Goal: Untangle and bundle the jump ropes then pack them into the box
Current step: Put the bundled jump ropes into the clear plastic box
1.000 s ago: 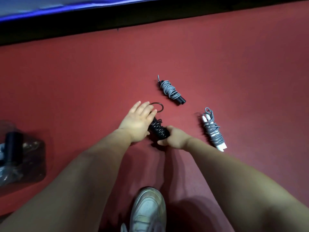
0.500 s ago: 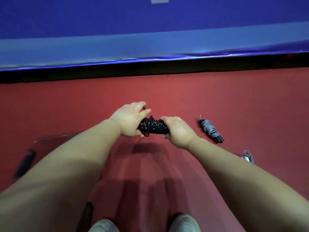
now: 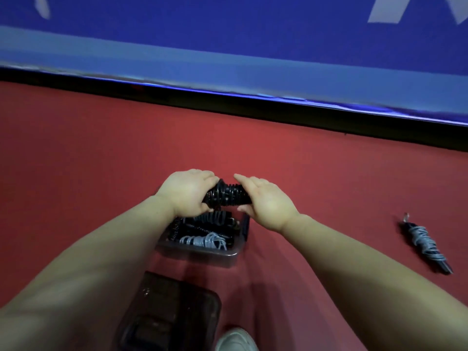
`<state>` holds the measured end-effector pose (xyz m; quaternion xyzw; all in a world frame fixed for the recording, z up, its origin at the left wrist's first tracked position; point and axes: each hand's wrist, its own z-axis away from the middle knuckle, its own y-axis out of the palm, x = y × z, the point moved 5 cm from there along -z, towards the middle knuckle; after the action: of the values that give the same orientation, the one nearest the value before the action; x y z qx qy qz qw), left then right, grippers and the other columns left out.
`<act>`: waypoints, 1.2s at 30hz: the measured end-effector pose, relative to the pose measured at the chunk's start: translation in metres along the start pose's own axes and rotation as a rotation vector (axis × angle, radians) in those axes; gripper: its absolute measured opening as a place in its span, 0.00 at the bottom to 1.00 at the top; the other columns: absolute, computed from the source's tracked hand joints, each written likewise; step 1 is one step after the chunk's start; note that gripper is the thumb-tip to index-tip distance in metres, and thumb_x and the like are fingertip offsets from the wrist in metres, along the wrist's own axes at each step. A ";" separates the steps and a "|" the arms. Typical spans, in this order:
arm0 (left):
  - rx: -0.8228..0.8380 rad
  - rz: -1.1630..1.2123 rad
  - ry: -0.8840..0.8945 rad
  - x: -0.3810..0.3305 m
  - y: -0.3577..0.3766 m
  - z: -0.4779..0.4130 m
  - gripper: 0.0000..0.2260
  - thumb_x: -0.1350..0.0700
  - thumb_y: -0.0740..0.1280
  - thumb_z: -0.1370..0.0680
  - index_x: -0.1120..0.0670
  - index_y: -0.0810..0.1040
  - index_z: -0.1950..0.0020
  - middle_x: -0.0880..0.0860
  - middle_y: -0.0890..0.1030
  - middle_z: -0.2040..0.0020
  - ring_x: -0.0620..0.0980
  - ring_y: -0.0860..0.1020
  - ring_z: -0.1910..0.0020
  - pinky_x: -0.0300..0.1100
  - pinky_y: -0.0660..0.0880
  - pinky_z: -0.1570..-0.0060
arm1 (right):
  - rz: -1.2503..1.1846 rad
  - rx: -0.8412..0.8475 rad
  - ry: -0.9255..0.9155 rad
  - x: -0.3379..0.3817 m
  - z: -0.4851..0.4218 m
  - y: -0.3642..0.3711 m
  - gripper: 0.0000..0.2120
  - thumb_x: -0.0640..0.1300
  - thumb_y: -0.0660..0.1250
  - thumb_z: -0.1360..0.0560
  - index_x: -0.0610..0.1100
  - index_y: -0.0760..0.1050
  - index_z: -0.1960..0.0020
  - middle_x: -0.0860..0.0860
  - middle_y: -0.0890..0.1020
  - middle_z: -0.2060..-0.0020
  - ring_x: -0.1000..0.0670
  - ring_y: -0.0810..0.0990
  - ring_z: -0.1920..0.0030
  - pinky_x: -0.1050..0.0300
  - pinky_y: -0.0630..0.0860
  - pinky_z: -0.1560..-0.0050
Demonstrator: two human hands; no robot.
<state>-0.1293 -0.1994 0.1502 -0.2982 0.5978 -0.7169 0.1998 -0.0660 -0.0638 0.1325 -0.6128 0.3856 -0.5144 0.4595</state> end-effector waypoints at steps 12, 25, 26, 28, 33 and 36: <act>0.227 0.109 -0.079 0.059 0.117 0.000 0.38 0.39 0.65 0.24 0.50 0.51 0.22 0.49 0.57 0.22 0.48 0.56 0.24 0.42 0.58 0.28 | 0.177 0.215 -0.057 0.027 -0.071 0.106 0.29 0.46 0.56 0.19 0.47 0.46 0.23 0.46 0.63 0.28 0.44 0.61 0.29 0.53 0.53 0.27; 0.345 0.046 0.051 0.069 0.167 -0.019 0.38 0.42 0.67 0.25 0.49 0.52 0.22 0.46 0.53 0.22 0.46 0.53 0.23 0.38 0.53 0.28 | 0.199 0.336 0.068 0.031 -0.084 0.150 0.21 0.49 0.63 0.23 0.44 0.66 0.32 0.44 0.71 0.38 0.43 0.68 0.38 0.50 0.68 0.42; 0.378 0.054 0.065 0.070 0.169 -0.018 0.39 0.42 0.67 0.25 0.49 0.50 0.22 0.46 0.51 0.21 0.45 0.51 0.23 0.38 0.52 0.27 | 0.185 0.367 0.072 0.032 -0.082 0.153 0.21 0.49 0.63 0.23 0.44 0.66 0.32 0.44 0.71 0.38 0.42 0.69 0.37 0.49 0.69 0.43; 0.417 0.060 0.083 0.070 0.170 -0.016 0.41 0.43 0.68 0.25 0.50 0.47 0.21 0.47 0.49 0.21 0.45 0.49 0.23 0.39 0.51 0.27 | 0.184 0.383 0.090 0.033 -0.081 0.157 0.20 0.46 0.62 0.22 0.44 0.65 0.32 0.44 0.70 0.37 0.42 0.69 0.37 0.49 0.70 0.43; 0.409 0.053 0.049 0.071 0.164 -0.014 0.43 0.40 0.66 0.25 0.50 0.43 0.22 0.47 0.44 0.21 0.46 0.45 0.23 0.45 0.53 0.26 | 0.133 0.415 0.169 0.034 -0.080 0.151 0.22 0.47 0.62 0.21 0.45 0.63 0.30 0.45 0.69 0.36 0.43 0.67 0.35 0.50 0.68 0.41; 0.399 0.034 0.022 0.074 0.149 -0.008 0.42 0.38 0.64 0.25 0.51 0.42 0.22 0.48 0.42 0.21 0.47 0.44 0.23 0.45 0.48 0.24 | 0.124 0.356 0.180 0.036 -0.076 0.134 0.29 0.54 0.62 0.22 0.46 0.57 0.26 0.45 0.64 0.30 0.43 0.61 0.30 0.48 0.62 0.34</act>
<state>-0.1995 -0.2716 0.0173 -0.2347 0.4508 -0.8209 0.2605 -0.1347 -0.1480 0.0172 -0.4487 0.3651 -0.5977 0.5551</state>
